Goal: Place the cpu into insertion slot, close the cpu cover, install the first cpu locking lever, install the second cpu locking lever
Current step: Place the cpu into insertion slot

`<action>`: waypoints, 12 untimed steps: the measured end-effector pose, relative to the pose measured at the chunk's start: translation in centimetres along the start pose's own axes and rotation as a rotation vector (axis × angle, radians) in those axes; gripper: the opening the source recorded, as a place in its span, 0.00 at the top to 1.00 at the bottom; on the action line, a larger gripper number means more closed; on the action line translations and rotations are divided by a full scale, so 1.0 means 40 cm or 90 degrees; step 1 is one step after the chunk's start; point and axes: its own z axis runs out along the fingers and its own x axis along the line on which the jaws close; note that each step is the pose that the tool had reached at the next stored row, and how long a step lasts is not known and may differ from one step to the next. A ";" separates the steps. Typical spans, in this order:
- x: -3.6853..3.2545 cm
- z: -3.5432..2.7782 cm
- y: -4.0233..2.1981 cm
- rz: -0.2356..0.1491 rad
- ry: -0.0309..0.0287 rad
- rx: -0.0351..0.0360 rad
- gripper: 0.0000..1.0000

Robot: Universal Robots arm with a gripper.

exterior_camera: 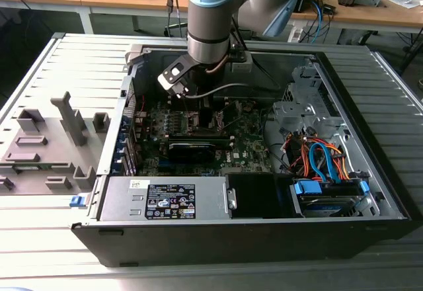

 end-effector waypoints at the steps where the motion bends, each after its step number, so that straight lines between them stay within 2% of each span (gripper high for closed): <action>1: 0.000 0.000 0.000 0.000 0.0003 0.0000 0.40; 3: -0.001 0.000 0.000 0.000 0.0005 -0.0001 0.40; 4: -0.002 0.000 0.000 0.000 -0.0011 0.0000 0.46; 5: -0.002 0.000 0.000 0.000 -0.0046 0.0002 0.46; 6: -0.003 0.000 0.001 0.000 -0.0147 0.0007 0.65; 7: -0.003 0.000 0.002 -0.001 -0.0334 0.0027 0.71; 8: -0.003 0.001 0.004 -0.004 -0.0403 0.0058 0.76; 9: -0.004 0.003 0.006 -0.008 -0.0424 0.0099 0.83; 10: -0.004 0.005 0.007 -0.010 -0.0428 0.0119 0.89; 12: -0.006 0.010 0.007 -0.013 -0.0434 0.0153 0.89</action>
